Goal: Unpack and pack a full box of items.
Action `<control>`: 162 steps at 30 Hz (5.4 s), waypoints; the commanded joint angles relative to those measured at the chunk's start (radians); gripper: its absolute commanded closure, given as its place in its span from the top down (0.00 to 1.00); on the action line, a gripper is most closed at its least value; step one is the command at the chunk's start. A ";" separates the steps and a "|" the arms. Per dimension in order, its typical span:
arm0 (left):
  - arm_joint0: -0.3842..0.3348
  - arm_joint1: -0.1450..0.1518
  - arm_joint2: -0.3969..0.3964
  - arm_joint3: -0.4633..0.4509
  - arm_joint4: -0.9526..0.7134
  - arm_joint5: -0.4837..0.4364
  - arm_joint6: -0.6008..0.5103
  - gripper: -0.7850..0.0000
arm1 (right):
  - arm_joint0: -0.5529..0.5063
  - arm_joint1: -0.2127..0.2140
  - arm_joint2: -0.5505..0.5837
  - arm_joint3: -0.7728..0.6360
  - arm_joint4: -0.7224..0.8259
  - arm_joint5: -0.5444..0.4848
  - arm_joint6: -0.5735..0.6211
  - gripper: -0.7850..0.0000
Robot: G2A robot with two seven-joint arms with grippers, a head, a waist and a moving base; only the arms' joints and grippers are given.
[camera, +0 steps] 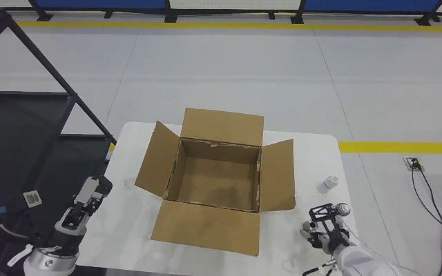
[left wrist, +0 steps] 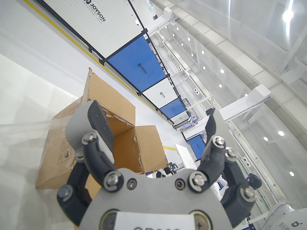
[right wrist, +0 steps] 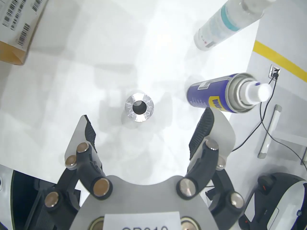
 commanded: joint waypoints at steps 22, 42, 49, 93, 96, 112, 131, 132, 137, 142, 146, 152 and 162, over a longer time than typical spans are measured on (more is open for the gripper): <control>0.000 0.000 0.000 0.000 0.000 0.000 0.000 1.00 | 0.150 0.012 0.016 0.194 0.197 -0.127 0.058 0.00; 0.103 -0.001 -0.091 0.057 -0.100 -0.061 0.095 1.00 | 0.326 0.013 -0.183 -0.437 0.075 0.009 0.261 0.00; 0.139 -0.002 -0.103 0.067 -0.124 -0.086 0.111 1.00 | 0.719 -0.052 -0.606 -0.243 0.013 0.127 0.472 0.00; 0.139 -0.002 -0.103 0.067 -0.124 -0.086 0.111 1.00 | 1.321 -0.679 -1.169 1.566 0.519 0.184 -0.120 1.00; 0.139 -0.002 -0.103 0.067 -0.124 -0.086 0.111 1.00 | 1.327 -0.687 -1.163 1.571 0.513 0.180 -0.136 1.00; 0.139 -0.002 -0.103 0.067 -0.124 -0.086 0.111 1.00 | 1.295 -0.609 -1.076 1.279 0.409 0.266 -0.140 1.00; 0.139 -0.002 -0.103 0.067 -0.124 -0.086 0.111 1.00 | 0.348 -0.237 -0.190 -0.431 -0.178 0.105 0.211 1.00; 0.139 -0.002 -0.103 0.067 -0.124 -0.086 0.111 1.00 | 0.318 -0.233 -0.119 -0.437 -0.148 0.089 0.194 1.00; 0.139 -0.002 -0.103 0.067 -0.124 -0.086 0.111 1.00 | 0.197 -0.214 0.200 -0.431 0.003 -0.016 0.150 1.00; 0.139 -0.002 -0.103 0.067 -0.124 -0.086 0.111 1.00 | 0.112 -0.195 0.401 -0.265 0.132 -0.172 0.142 1.00; 0.139 -0.002 -0.103 0.067 -0.124 -0.086 0.111 1.00 | 0.066 -0.182 0.465 -0.111 0.181 -0.288 0.108 1.00; 0.139 -0.002 -0.103 0.067 -0.124 -0.086 0.111 1.00 | 0.103 -0.162 0.470 0.110 0.216 -0.371 0.069 1.00; 0.139 -0.002 -0.103 0.067 -0.124 -0.086 0.111 1.00 | 0.178 -0.134 0.451 0.366 0.242 -0.465 -0.095 0.49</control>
